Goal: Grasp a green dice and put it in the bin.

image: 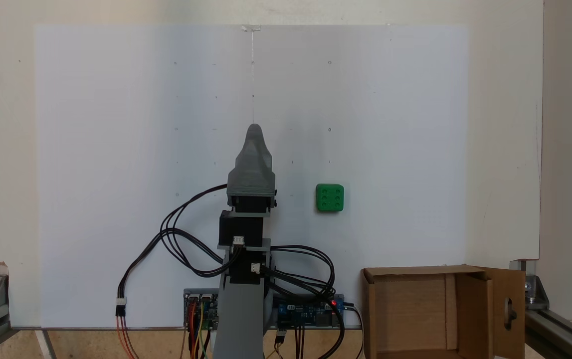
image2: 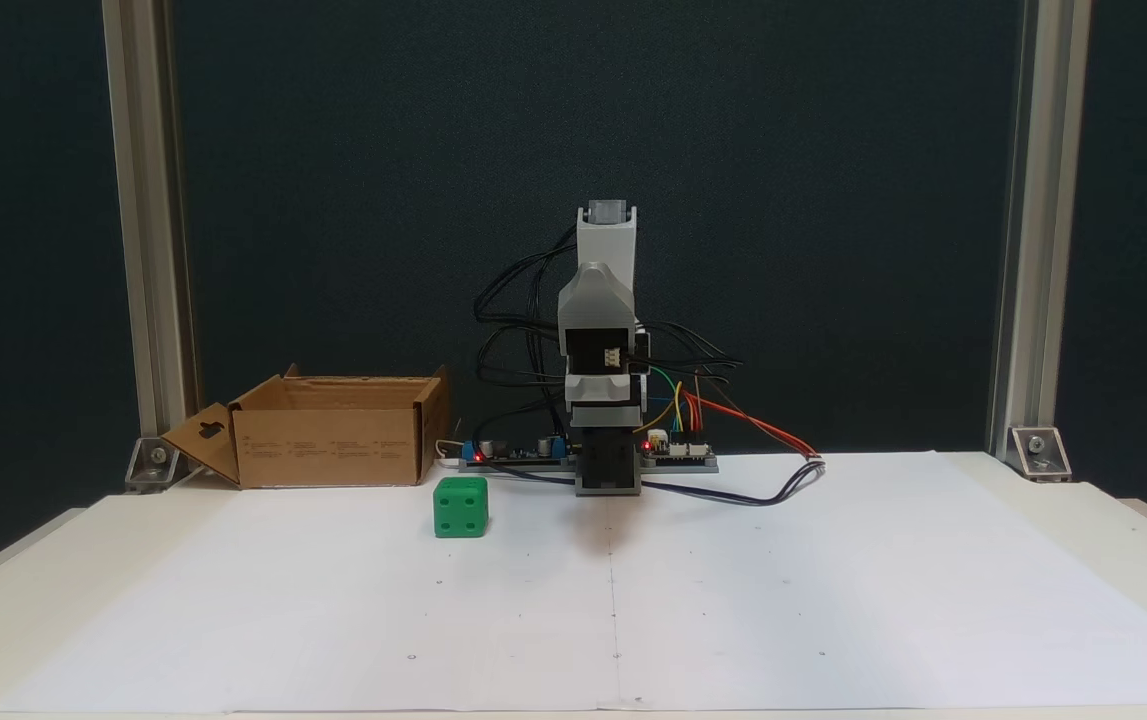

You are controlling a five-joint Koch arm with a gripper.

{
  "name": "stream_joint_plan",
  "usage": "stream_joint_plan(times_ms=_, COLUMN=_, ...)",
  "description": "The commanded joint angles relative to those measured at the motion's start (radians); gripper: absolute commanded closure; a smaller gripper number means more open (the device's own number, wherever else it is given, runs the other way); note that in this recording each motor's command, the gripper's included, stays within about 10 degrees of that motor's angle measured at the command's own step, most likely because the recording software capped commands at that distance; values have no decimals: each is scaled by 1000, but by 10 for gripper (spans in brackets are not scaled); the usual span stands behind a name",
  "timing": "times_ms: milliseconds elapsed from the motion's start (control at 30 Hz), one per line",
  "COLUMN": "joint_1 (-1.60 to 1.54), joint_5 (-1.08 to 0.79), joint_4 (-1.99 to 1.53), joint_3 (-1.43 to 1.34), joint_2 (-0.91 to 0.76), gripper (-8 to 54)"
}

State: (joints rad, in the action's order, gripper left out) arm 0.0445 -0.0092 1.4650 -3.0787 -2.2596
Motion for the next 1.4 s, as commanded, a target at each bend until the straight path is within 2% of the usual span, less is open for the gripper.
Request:
stream_joint_plan(times_ms=0, joint_1=18, joint_5=-14, joint_4=-8, joint_3=-46, joint_2=-103, gripper=1)
stream_joint_plan(times_ms=833, joint_1=29, joint_5=-17, joint_4=-17, joint_3=-46, joint_2=-103, gripper=1)
stream_joint_plan(times_ms=1367, joint_1=20, joint_5=-57, joint_4=-106, joint_3=23, joint_2=-104, gripper=25)
